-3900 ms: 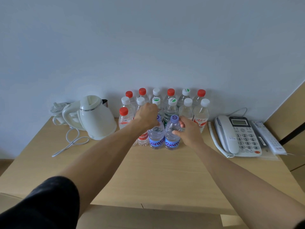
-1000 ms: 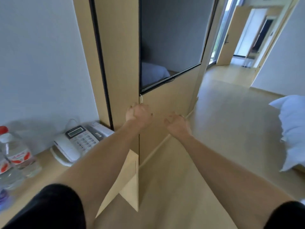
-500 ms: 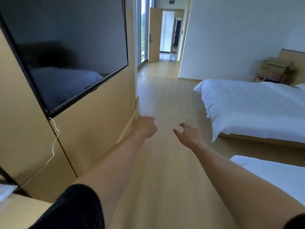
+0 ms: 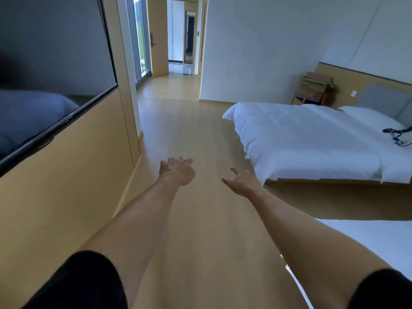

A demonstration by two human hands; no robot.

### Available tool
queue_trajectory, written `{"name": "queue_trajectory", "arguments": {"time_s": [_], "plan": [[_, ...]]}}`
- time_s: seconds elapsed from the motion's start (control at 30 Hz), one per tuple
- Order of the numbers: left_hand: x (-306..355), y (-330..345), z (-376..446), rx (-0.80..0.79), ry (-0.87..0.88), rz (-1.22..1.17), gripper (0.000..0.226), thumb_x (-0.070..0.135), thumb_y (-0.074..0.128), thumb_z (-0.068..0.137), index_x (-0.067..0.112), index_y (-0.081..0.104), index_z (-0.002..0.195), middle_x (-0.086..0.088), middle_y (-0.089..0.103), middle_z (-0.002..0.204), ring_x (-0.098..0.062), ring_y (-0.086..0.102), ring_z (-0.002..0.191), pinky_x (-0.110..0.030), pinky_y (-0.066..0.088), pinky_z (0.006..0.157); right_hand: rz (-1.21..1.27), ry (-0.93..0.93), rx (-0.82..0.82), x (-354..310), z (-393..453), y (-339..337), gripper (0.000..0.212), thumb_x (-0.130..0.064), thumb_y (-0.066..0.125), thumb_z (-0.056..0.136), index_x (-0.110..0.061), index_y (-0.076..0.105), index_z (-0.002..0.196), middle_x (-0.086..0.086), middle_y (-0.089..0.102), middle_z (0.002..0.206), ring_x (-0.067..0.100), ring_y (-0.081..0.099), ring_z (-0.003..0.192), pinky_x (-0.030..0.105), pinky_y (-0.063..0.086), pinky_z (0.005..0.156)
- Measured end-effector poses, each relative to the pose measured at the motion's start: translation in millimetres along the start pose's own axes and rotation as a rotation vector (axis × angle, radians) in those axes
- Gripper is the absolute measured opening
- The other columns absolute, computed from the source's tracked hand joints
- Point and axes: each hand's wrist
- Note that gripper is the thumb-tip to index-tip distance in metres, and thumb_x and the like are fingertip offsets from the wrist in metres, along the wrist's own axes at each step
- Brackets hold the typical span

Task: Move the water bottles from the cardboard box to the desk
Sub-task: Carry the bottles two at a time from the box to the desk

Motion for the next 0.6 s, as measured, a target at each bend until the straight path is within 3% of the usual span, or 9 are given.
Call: {"name": "queue_trajectory", "arguments": {"time_s": [0.23,0.6], "plan": [[-17.1,-20.9,114.4,-0.034,0.013,0.016,0.052,0.035,0.03,0.104,0.03,0.031,0.156,-0.004,0.036,0.159,-0.03,0.034,0.143,-0.044,0.025,0.116,-0.027,0.045,-0.023,-23.7,106.7,-7.5,0.066,-0.055,0.048,0.096,-0.029,0.034,0.155,0.002,0.039,0.159,0.025,0.039,0.143,0.043,0.038,0.113],[21.4,-24.1,270.9,-0.062,0.058,0.033,0.051,0.038,0.035,0.104,0.031,0.035,0.155,-0.005,0.038,0.158,-0.03,0.035,0.144,-0.043,0.024,0.118,0.067,0.115,-0.047,-2.2,258.2,-18.9,0.072,-0.054,0.06,0.09,-0.033,0.034,0.154,-0.003,0.038,0.159,0.021,0.042,0.141,0.04,0.04,0.112]]}}
Point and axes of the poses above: each hand's wrist, its own z-axis towards the middle knuckle, its own y-axis out of the palm, x = y × z
